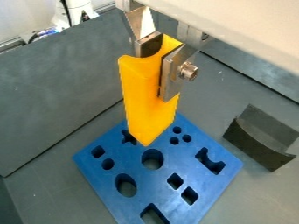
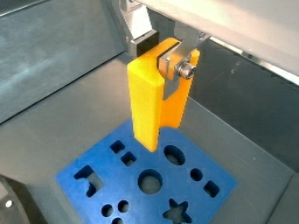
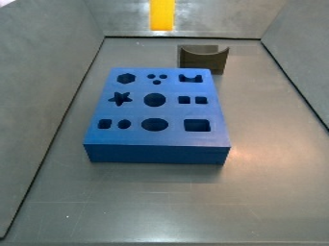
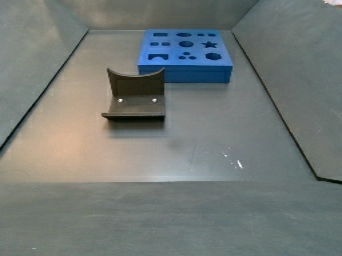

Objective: Insert the arch object.

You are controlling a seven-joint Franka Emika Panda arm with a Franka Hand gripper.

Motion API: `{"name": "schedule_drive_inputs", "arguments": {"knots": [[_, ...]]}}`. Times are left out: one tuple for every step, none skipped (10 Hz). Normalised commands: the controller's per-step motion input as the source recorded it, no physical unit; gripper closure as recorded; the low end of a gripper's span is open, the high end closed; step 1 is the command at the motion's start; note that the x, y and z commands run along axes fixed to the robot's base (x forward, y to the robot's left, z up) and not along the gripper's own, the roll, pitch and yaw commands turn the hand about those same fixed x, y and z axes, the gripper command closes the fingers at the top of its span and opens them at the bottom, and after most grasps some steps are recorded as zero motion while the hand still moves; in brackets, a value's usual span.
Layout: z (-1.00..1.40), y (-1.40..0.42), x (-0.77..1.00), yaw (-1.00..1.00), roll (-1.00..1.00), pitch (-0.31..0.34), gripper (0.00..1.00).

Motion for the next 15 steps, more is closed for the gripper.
{"name": "schedule_drive_inputs", "arguments": {"knots": [[-0.17,0.09,0.10,-0.94,0.01,0.000,1.00],[-0.27,0.19,0.22,-0.83,0.03,0.000,1.00],[-0.29,0.23,0.29,-0.78,0.04,0.001,1.00],[-0.21,0.20,0.31,-0.83,0.00,0.000,1.00],[-0.27,0.22,0.31,-0.82,0.00,0.000,1.00],[-0.29,0.39,0.24,-0.65,0.00,0.000,1.00],[-0.28,0.38,0.25,-0.66,0.00,0.000,1.00],[-0.28,0.29,0.27,-0.75,0.00,0.000,1.00],[-0.31,0.22,0.22,-0.84,0.00,0.000,1.00],[-0.32,0.17,0.21,-0.89,0.00,0.000,1.00],[-0.32,0.10,0.14,-0.97,0.00,0.000,1.00],[-0.31,0.08,0.11,-1.00,0.00,0.000,1.00],[-0.31,0.06,0.09,-1.00,0.00,0.000,1.00],[-0.31,0.05,0.09,-1.00,0.00,0.000,1.00],[-0.28,0.06,0.10,-1.00,0.00,0.000,1.00]]}}
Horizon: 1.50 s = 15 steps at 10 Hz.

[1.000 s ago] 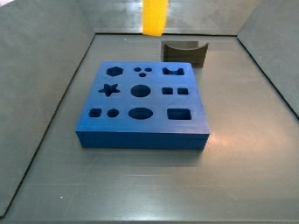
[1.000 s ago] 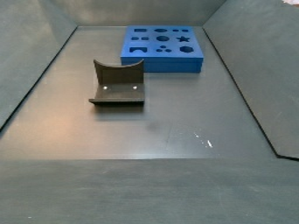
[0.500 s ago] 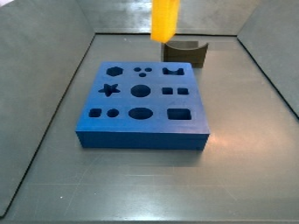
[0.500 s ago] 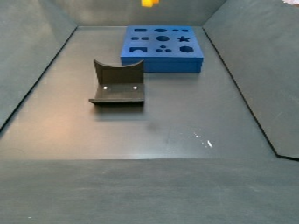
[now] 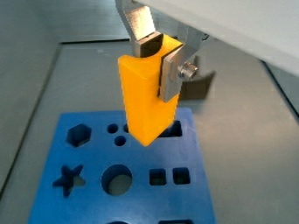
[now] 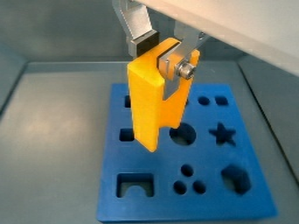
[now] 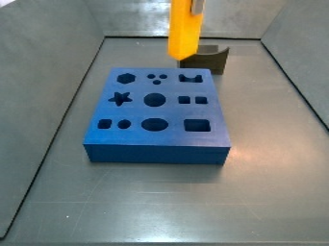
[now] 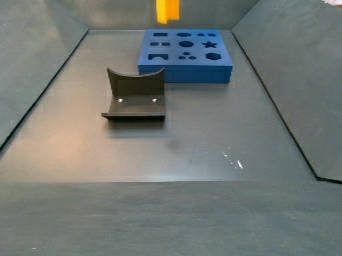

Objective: Insert the arch object.

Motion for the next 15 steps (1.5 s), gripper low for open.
{"name": "schedule_drive_inputs", "arguments": {"knots": [[-0.25,0.11,0.08,-0.95,0.00,-0.014,1.00],[-0.25,0.21,0.02,-0.85,0.00,-0.016,1.00],[-0.26,0.29,0.00,-0.75,0.00,-0.016,1.00],[-0.25,0.33,0.00,-0.71,0.00,-0.016,1.00],[-0.21,0.25,0.04,-0.78,-0.02,-0.043,1.00],[-0.18,0.07,0.17,-0.93,-0.06,-0.066,1.00],[-0.22,0.07,0.16,-0.96,-0.03,-0.040,1.00],[-0.26,0.18,0.35,-0.85,0.00,-0.019,1.00],[-0.31,0.23,0.52,-0.73,0.00,0.000,1.00],[-0.39,0.25,0.55,-0.68,-0.02,0.000,1.00],[-0.38,0.14,0.33,-0.54,0.00,0.000,1.00],[-0.25,0.04,0.01,-0.05,0.00,-0.003,1.00],[-0.20,0.00,0.00,-0.02,0.00,0.000,1.00],[-0.22,0.00,0.01,-0.11,-0.03,-0.041,1.00],[-0.15,-0.07,0.02,-0.17,-0.06,-0.027,1.00]]}}
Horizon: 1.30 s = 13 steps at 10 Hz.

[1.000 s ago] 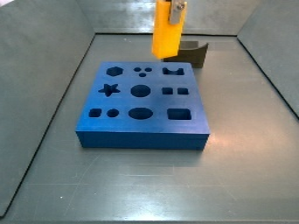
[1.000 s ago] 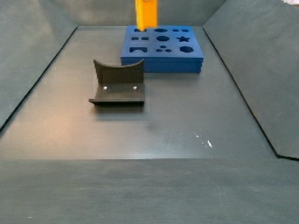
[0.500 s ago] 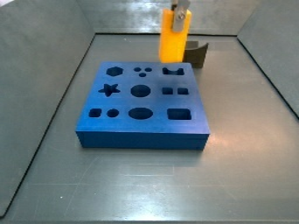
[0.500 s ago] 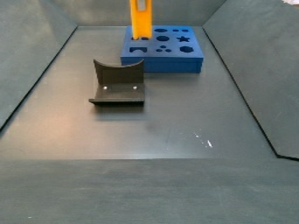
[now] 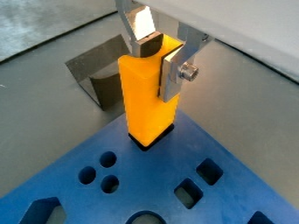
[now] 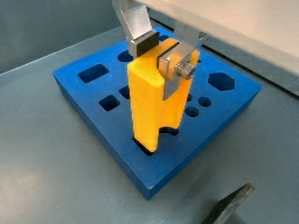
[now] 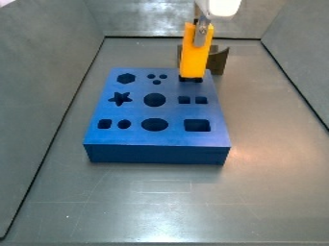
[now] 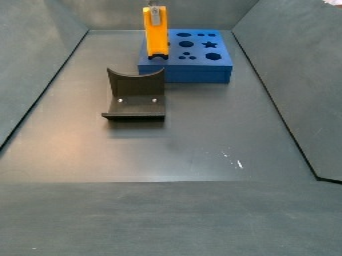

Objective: Insert the arch object.

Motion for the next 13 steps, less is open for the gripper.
{"name": "schedule_drive_inputs", "arguments": {"knots": [[-0.10,-0.08,0.00,-0.41,-0.06,-0.023,1.00],[-0.07,-0.03,0.00,-0.55,-0.04,0.000,1.00],[-0.06,-0.01,0.03,-0.43,0.00,0.000,1.00],[-0.10,0.00,0.01,-0.27,0.00,0.020,1.00],[-0.16,0.00,0.00,-0.27,0.02,0.019,1.00],[-0.18,0.03,0.00,-0.25,0.05,0.030,1.00],[-0.21,0.05,0.00,-0.06,0.04,0.020,1.00],[-0.24,0.06,0.04,0.00,0.00,0.000,1.00],[-0.26,0.07,0.03,0.00,0.01,0.000,1.00],[-0.28,0.06,0.03,0.06,0.02,0.000,1.00],[-0.30,0.01,0.02,0.11,0.00,0.000,1.00],[-0.31,0.00,0.06,0.07,0.00,-0.030,1.00],[-0.30,0.00,0.04,0.00,0.00,-0.057,1.00]]}}
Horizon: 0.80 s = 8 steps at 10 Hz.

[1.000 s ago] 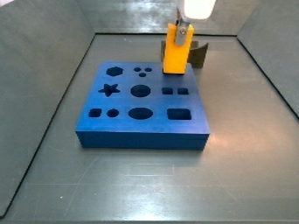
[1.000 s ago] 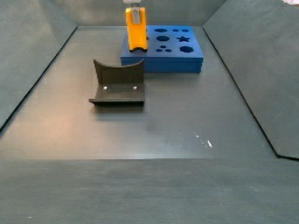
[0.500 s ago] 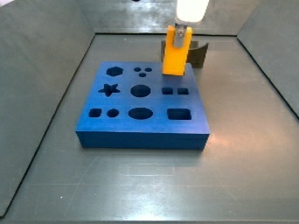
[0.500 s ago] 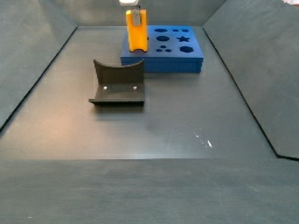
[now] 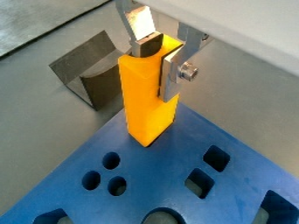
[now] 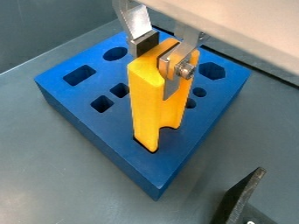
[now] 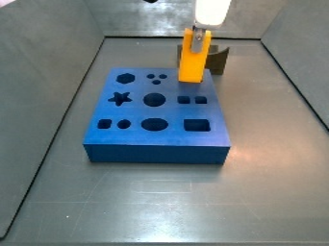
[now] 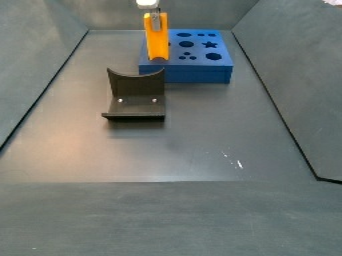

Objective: Insert the arch object.

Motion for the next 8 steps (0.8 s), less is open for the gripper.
{"name": "schedule_drive_inputs", "arguments": {"knots": [[-0.34,0.00,0.03,0.00,0.00,-0.076,1.00],[-0.32,-0.03,0.01,0.00,0.01,-0.093,1.00],[-0.22,-0.05,0.00,0.00,0.05,-0.057,1.00],[-0.18,-0.07,0.00,0.07,0.12,-0.046,1.00],[-0.13,-0.11,0.00,0.17,0.16,-0.067,1.00],[-0.11,-0.14,0.00,0.08,0.13,-0.083,1.00],[-0.17,-0.12,0.00,0.06,0.17,-0.071,1.00],[-0.19,-0.04,0.00,0.04,0.16,-0.047,1.00]]}}
